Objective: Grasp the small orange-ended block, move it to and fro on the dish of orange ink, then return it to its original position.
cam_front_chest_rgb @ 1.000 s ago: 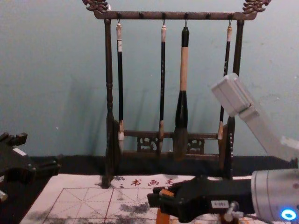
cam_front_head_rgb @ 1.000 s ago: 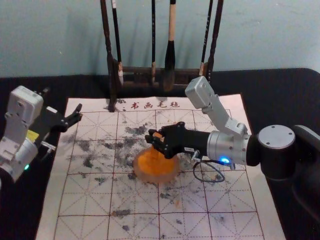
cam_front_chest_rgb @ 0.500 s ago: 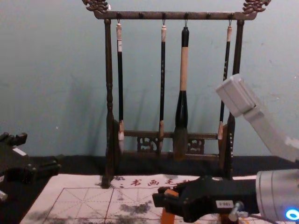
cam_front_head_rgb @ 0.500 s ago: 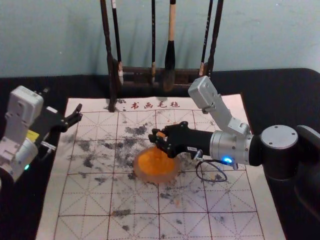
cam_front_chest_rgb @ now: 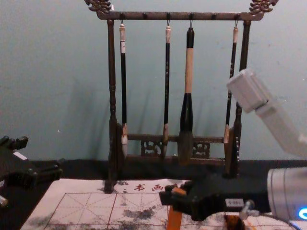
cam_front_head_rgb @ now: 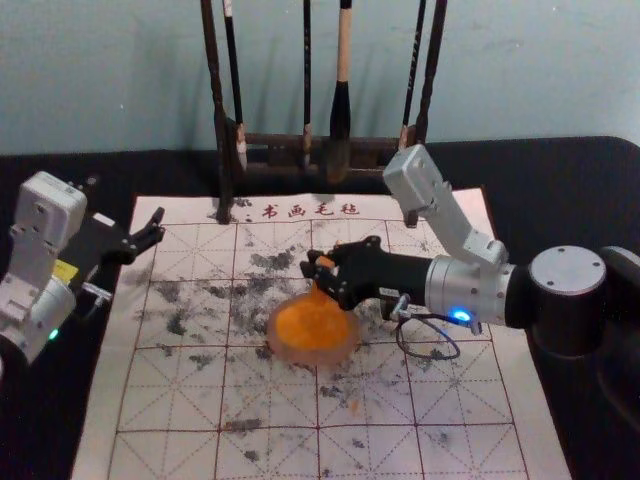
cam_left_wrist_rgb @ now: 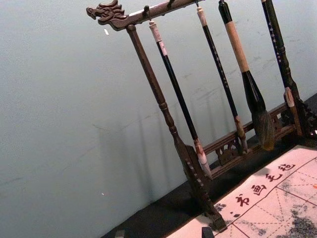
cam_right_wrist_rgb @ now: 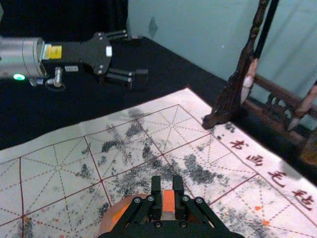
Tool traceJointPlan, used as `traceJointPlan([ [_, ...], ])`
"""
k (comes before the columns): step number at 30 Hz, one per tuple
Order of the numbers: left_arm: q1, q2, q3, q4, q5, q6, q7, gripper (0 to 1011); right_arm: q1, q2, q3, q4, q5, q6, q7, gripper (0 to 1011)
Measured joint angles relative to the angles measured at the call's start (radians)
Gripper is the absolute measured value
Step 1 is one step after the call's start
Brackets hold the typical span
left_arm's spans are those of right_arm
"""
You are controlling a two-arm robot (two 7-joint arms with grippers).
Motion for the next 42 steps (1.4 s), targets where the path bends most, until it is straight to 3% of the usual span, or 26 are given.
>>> traceJointPlan([
  [16,0.0,0.0,0.0,0.0,0.0,0.0,0.0,1001,-0.072,0.093,0.096,-0.209,0.064,0.032,-0.062,114],
  [29,0.0,0.0,0.0,0.0,0.0,0.0,0.0,1001,-0.198,0.181,0.181,-0.336,0.089,0.051,-0.163,114],
  [42,0.0,0.0,0.0,0.0,0.0,0.0,0.0,1001,-0.256,0.184,0.201,-0.352,0.058,0.085,-0.204,114],
])
